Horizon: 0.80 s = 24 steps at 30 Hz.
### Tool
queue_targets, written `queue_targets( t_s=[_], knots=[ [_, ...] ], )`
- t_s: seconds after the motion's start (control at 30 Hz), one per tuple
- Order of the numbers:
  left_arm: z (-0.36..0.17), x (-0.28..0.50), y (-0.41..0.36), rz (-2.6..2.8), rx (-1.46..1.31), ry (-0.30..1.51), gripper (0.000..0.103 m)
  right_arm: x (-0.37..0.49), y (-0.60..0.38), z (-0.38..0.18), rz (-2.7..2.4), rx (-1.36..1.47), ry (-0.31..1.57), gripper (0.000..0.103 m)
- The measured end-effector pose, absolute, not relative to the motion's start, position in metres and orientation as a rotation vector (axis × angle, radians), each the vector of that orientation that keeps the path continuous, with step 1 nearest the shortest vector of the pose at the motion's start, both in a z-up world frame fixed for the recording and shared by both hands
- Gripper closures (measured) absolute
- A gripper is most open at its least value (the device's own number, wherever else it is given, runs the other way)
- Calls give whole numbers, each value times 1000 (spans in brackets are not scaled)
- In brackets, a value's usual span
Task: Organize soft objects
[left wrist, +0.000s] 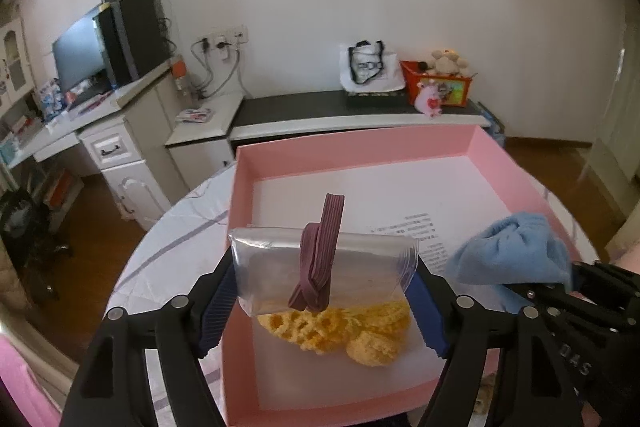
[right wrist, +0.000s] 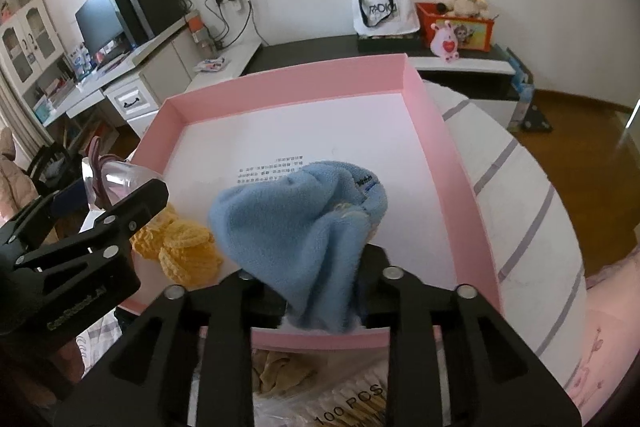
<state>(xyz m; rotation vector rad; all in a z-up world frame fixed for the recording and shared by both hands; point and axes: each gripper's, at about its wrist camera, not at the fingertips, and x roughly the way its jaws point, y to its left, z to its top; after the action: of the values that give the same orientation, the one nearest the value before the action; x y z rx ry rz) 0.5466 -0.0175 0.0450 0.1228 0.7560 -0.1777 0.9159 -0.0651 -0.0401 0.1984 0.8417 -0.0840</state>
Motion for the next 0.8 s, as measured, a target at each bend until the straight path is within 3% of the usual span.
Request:
queue_targets(
  t_s=[0.07,0.13,0.2,0.3,0.4,0.8],
  knots=[
    [39,545,-20,-181,122,764,27,915,-66,-41,-74,211,841,74],
    [35,550,-22,-200,109,783,27,916,-66,-41,-77,208,844,60],
    [32,547,-21,-201,112,781,19,914,-65,-40,-92,199,835,42],
    [31,542,-16,-161,134,738,4,910,-65,-35,-131,180,813,33],
    [29,540,-16,-139,127,714,0,907,-69,-33,-146,200,801,22],
    [14,532,6,-149,82,758,0,911,-61,-36,-120,164,835,17]
  ],
)
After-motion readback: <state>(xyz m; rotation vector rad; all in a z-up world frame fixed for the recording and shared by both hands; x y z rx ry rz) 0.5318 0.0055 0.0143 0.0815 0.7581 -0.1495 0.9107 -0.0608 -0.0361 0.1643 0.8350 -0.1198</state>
